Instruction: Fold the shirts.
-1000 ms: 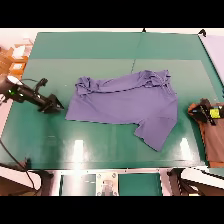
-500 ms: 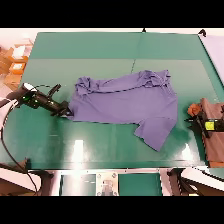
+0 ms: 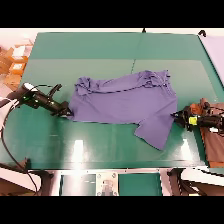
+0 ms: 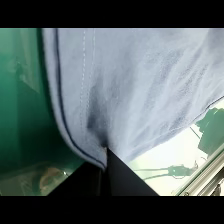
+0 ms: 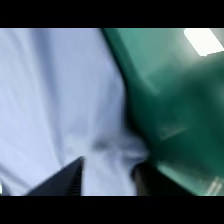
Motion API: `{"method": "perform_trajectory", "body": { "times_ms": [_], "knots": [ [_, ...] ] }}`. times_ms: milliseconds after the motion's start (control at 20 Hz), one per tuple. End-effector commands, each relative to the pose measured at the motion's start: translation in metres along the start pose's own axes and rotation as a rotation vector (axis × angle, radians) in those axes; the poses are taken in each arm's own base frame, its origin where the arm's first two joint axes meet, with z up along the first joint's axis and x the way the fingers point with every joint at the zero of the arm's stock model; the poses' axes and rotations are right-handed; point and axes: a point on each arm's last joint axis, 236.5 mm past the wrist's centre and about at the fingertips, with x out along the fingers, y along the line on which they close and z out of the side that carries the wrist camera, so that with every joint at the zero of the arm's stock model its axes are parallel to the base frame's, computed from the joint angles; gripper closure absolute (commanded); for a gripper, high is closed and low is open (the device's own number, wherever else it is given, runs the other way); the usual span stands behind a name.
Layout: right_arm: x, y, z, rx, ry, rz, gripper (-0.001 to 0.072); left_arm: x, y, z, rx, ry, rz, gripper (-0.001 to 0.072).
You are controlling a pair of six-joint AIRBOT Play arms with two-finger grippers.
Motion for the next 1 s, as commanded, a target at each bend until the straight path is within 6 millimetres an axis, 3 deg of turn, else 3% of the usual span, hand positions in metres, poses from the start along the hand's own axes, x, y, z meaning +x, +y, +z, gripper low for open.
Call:
{"method": "perform_trajectory", "body": {
  "times_ms": [0, 100, 200, 250, 300, 400, 500, 600, 700, 750, 850, 950],
  "knots": [
    [0.014, 0.006, 0.005, -0.018, -0.006, 0.042, 0.0465, 0.000, 0.000, 0.003, 0.016, -0.012, 0.004, 0.0677],
    [0.008, 0.023, 0.006, -0.062, 0.007, 0.092, 0.0693, -0.007, -0.005, 0.008, 0.035, -0.019, 0.002, 0.0678],
    [-0.017, 0.064, 0.020, -0.145, -0.034, 0.177, 0.0694, -0.035, -0.025, 0.025, 0.107, -0.075, 0.013, 0.0679],
    [-0.042, 0.099, 0.031, -0.206, -0.092, 0.240, 0.0694, -0.058, -0.042, 0.036, 0.154, -0.129, 0.027, 0.0679],
    [-0.074, 0.138, 0.040, -0.281, -0.165, 0.308, 0.0694, -0.091, -0.067, 0.050, 0.216, -0.213, 0.050, 0.0679],
    [-0.162, 0.228, 0.044, -0.492, -0.364, 0.430, 0.0694, -0.171, -0.132, 0.066, 0.372, -0.415, 0.098, 0.0679],
    [-0.258, 0.309, 0.016, -0.725, -0.573, 0.502, 0.0694, -0.264, -0.216, 0.058, 0.557, -0.668, 0.149, 0.0679],
    [-0.348, 0.372, -0.036, -0.938, -0.790, 0.534, 0.0695, -0.359, -0.306, 0.018, 0.767, -0.959, 0.217, 0.0678],
    [-0.424, 0.409, -0.093, -1.075, -1.012, 0.557, 0.0694, -0.439, -0.387, -0.052, 0.950, -1.253, 0.274, 0.0678],
    [-0.456, 0.420, -0.120, -1.120, -1.120, 0.562, 0.0695, -0.467, -0.416, -0.090, 1.017, -1.376, 0.303, 0.0678],
    [-0.506, 0.429, -0.168, -1.188, -1.326, 0.537, 0.0694, -0.504, -0.448, -0.157, 1.086, -1.577, 0.371, 0.0678],
    [-0.532, 0.428, -0.193, -1.205, -1.473, 0.476, 0.0695, -0.518, -0.445, -0.192, 1.057, -1.654, 0.459, 0.0678]
  ]
}}
